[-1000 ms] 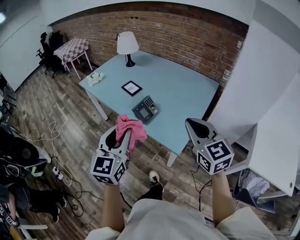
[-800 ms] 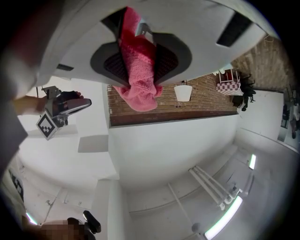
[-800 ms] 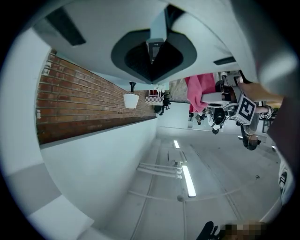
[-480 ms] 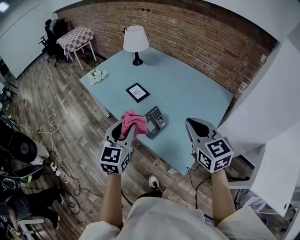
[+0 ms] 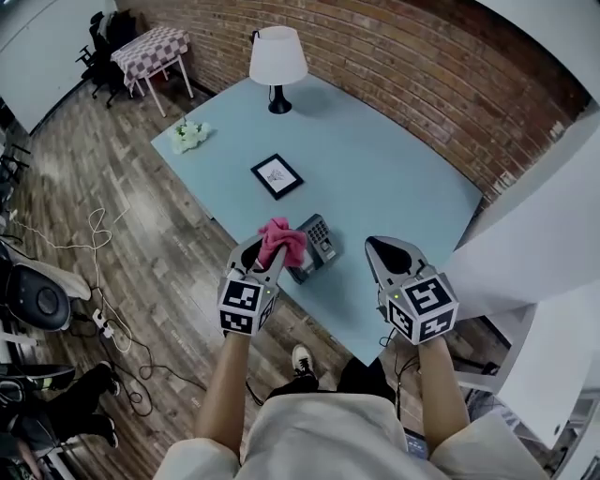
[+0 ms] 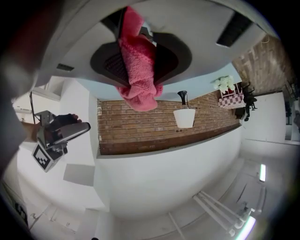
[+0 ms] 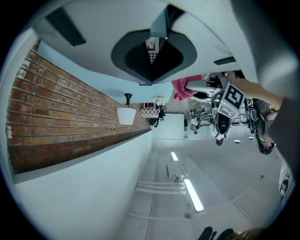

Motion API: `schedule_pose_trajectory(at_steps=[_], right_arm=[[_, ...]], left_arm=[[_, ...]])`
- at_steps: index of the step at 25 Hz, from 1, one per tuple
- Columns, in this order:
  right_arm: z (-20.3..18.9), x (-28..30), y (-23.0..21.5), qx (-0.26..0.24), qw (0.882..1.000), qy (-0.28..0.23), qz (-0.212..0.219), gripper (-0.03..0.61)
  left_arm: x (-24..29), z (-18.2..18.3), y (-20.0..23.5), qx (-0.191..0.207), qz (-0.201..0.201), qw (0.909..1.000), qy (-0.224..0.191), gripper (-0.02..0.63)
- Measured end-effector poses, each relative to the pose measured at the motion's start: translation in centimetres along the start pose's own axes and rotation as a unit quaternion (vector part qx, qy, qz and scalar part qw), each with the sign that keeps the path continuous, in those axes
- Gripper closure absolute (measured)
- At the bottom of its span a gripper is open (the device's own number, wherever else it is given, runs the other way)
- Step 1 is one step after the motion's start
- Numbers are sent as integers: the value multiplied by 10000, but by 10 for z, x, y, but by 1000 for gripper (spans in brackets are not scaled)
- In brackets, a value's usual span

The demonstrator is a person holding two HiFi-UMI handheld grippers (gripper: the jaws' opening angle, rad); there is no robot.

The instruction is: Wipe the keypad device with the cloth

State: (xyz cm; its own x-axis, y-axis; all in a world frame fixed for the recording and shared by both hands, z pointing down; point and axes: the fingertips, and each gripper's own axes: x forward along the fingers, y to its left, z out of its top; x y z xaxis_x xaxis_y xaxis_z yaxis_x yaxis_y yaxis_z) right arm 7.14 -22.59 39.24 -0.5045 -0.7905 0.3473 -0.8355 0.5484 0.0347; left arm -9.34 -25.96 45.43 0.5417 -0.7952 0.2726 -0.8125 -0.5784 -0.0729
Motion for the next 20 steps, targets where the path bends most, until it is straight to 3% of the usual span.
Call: schedule_pose_trajectory(at_steps=[11, 15, 20], right_arm=[[-43, 131, -21, -148, 9940, 473, 977, 561], [-74, 175, -15, -381, 9858, 860, 1394, 560], [-99, 204, -7, -632, 9744, 1135, 1834, 560]], left_arm=[[45, -62, -6, 113, 37, 9966, 819, 456], [49, -86, -11, 68, 126, 9936, 1124, 456], [53, -96, -12, -32, 174, 9926, 1198, 456]])
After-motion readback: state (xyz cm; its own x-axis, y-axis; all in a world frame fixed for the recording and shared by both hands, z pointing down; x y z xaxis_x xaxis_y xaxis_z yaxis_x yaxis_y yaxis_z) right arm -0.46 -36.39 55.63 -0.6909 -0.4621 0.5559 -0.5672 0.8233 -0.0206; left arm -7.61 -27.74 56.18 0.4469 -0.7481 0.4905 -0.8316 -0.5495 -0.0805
